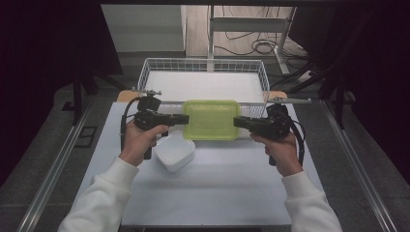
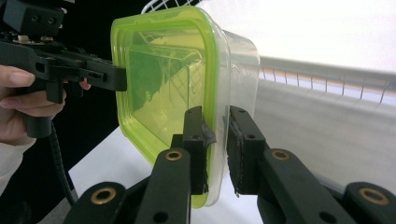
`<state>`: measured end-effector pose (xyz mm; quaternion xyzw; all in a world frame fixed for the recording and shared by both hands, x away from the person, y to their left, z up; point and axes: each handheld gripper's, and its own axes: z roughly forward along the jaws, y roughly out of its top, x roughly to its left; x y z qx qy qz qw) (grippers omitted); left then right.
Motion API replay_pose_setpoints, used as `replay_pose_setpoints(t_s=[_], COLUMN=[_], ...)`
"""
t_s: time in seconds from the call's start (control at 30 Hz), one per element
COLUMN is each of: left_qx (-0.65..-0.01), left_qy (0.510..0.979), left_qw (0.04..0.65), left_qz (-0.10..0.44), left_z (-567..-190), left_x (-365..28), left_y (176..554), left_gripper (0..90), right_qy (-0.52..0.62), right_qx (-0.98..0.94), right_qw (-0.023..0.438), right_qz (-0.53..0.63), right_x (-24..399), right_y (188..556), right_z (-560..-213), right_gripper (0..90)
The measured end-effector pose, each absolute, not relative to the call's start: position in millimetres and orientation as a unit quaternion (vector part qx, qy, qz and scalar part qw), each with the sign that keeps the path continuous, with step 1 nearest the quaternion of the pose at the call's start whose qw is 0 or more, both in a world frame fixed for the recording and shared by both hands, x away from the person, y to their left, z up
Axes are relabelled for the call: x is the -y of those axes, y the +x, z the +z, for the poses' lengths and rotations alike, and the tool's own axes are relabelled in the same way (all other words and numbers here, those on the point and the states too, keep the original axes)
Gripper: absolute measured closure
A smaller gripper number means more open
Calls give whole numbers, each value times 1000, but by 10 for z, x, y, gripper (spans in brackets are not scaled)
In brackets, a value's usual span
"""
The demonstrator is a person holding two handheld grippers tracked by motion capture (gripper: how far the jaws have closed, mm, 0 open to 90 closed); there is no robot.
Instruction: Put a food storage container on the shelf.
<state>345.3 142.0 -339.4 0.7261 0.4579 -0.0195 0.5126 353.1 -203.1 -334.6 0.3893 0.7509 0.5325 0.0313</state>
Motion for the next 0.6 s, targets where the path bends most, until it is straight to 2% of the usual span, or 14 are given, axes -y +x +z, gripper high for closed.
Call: replay_pose_setpoints(t_s=[0.6], left_qx=[-449], left_qy=[723], left_qw=[525], left_qz=[1], left_z=[-3080], left_x=[-1503], left_y=[3645], left_gripper=[793], right_qy=[376], right_qx=[-750], right_qw=[51], right_qz=[542], right_x=[1944], right_y=[3745], right_z=[-3013], right_gripper=[780])
